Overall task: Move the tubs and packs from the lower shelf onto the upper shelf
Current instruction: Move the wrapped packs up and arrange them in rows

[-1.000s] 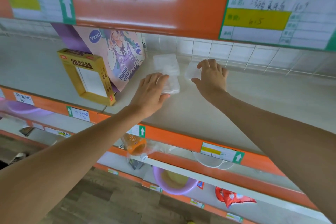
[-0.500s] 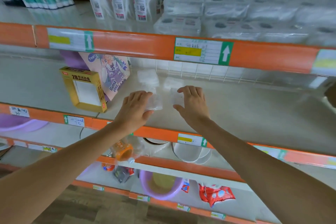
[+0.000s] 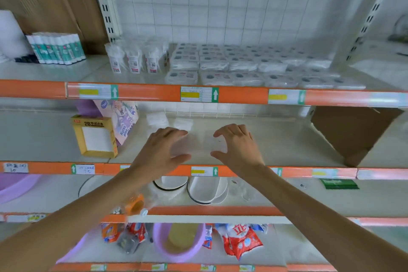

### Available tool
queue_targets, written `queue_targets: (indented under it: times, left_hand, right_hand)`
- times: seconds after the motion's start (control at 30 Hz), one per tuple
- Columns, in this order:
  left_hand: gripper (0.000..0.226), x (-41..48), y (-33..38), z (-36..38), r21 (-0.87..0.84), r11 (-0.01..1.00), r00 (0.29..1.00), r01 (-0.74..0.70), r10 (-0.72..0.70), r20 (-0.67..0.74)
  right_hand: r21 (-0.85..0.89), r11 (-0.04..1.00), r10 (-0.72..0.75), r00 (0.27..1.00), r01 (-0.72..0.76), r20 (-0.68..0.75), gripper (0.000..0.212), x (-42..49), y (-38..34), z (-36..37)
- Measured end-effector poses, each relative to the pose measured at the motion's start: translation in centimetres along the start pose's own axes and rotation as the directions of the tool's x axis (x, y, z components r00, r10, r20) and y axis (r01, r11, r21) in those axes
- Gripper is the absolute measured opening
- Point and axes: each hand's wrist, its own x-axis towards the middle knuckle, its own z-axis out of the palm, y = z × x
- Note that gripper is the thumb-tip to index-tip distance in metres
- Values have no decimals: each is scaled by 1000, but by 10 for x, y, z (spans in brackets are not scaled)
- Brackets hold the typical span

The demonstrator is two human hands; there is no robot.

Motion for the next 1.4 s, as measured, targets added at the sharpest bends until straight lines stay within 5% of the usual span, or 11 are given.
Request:
queue_targets:
  times: [0.53,1.03,1.4]
  left_hand:
    - [63,124,125,-67,-113,985,980,-131,111,-167]
    - [74,274,161,-44,-172,980,995,98,-103,-18]
    - [74,316,147,-30,-109,968,969,227,-214,121]
  right_hand:
    - [37,999,21,967,-12,-253,49,44,60,-165]
    - [-6,999,35,965,-38,-259,55,131,177,-213]
    - [-31,999,-27,975,20,-219,57,170,198,-202]
